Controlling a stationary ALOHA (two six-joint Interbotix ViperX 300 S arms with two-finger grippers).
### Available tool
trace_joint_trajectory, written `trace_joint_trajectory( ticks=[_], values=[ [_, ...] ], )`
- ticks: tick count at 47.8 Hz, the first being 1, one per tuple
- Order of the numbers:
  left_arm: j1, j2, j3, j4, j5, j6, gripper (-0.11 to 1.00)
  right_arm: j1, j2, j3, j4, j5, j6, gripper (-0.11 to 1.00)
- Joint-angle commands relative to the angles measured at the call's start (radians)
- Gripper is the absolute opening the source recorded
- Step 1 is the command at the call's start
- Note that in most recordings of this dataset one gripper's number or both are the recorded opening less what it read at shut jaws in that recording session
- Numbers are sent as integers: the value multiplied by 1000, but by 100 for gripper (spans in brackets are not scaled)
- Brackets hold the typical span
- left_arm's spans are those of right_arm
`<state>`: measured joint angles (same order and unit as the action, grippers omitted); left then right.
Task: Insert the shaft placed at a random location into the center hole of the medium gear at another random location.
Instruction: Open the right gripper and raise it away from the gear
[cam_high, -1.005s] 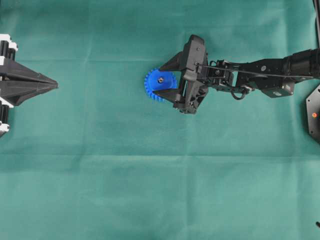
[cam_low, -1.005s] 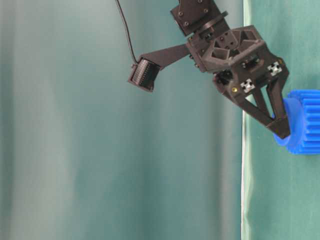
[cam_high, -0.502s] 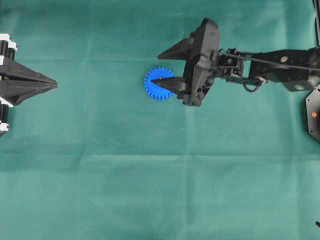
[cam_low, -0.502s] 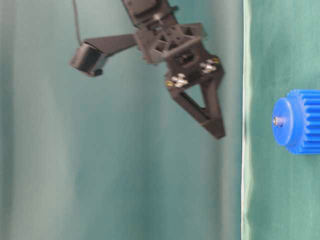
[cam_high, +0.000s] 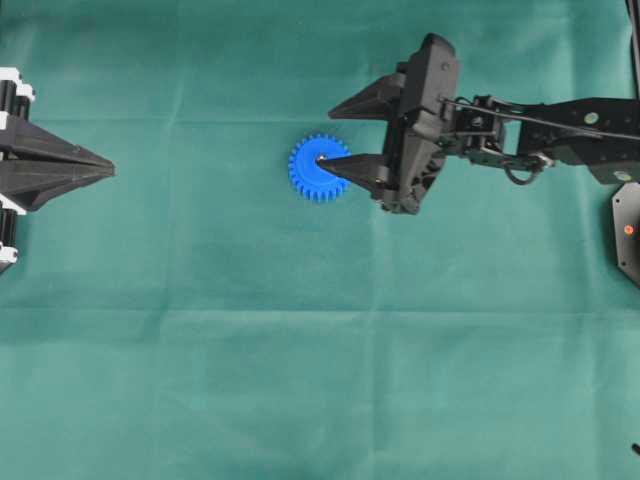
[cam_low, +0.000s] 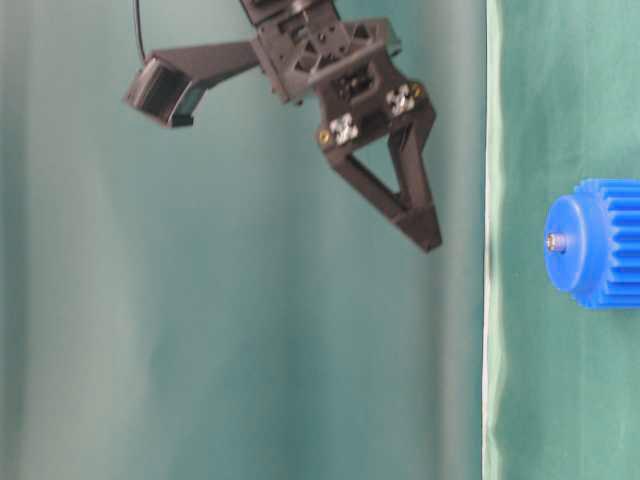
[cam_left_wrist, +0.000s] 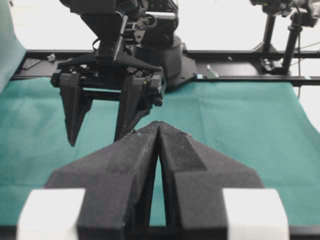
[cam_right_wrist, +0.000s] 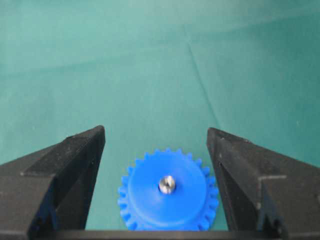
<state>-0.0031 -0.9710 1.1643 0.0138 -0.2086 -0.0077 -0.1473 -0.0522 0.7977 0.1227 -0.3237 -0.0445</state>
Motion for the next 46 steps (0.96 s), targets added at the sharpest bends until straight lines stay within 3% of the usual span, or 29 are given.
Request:
trace_joint_trajectory(
  ticks=[1,22,46],
  values=[
    [2,5,-21,3,-5,-2,0,2,-46,14,2,-5,-8,81],
    [2,5,-21,3,-6,-2,0,2,-184,158,5,-11,-3,81],
    [2,5,-21,3,-9,-2,0,-2,-198,173,5,-12,-6,81]
  ],
)
